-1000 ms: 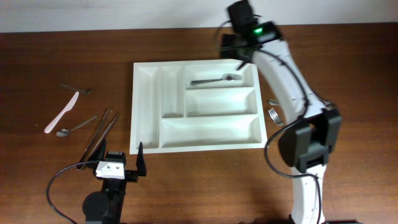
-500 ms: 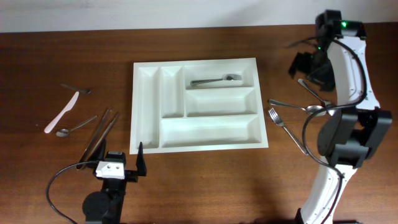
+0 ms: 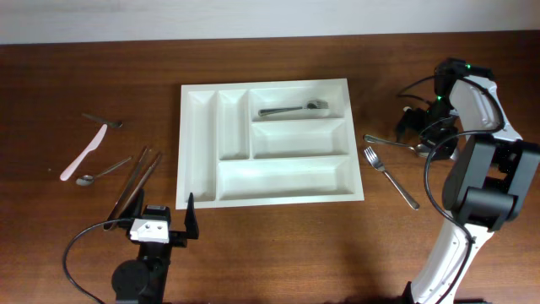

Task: Pack container
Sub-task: 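Release the fork and move the right gripper back to the spoons, then grasp the silver spoon by its handle with the right gripper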

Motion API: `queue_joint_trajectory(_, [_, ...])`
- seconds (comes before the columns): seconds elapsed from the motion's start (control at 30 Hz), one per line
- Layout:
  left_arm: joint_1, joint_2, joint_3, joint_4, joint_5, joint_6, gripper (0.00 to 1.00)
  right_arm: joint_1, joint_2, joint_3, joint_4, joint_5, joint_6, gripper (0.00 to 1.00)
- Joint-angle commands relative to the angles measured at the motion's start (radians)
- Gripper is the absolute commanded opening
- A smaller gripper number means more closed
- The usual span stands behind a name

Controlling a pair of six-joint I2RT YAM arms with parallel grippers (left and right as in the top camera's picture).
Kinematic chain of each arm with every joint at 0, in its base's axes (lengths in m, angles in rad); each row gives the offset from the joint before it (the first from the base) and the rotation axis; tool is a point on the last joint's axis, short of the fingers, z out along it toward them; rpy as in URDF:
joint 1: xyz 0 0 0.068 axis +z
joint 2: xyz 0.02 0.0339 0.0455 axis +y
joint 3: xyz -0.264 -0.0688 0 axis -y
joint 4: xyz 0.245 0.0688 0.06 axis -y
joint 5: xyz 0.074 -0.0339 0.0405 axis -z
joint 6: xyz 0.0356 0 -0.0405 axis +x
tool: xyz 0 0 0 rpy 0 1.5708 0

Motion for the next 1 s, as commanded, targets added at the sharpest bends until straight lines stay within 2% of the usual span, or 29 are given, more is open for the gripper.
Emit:
queue_joint_trajectory(0.0, [0.006, -0.006, -0.008, 0.003, 0.007, 0.019, 0.99, -0.045, -0.014, -0.004, 0.022, -0.009, -0.041, 0.93])
queue_joint_trajectory(0.13, [0.006, -0.006, -0.008, 0.003, 0.007, 0.019, 0.99, -0.076, -0.014, -0.004, 0.088, -0.008, -0.163, 0.93])
queue_joint_trajectory(0.23, [0.006, -0.006, -0.008, 0.003, 0.007, 0.019, 0.99, -0.078, -0.014, -0.004, 0.133, -0.005, -0.241, 0.97])
queue_joint_trajectory(0.53, [0.006, -0.006, -0.008, 0.003, 0.007, 0.019, 0.99, -0.056, -0.011, -0.006, 0.329, -0.005, -0.618, 0.99])
queue_joint_trajectory(0.77, [0.006, -0.006, -0.008, 0.003, 0.007, 0.019, 0.99, -0.058, 0.037, -0.027, 0.372, -0.005, -0.643, 1.0])
queue_joint_trajectory(0.97, [0.006, -0.006, -0.008, 0.003, 0.007, 0.019, 0.99, -0.058, 0.087, -0.027, 0.36, -0.008, -0.642, 0.94])
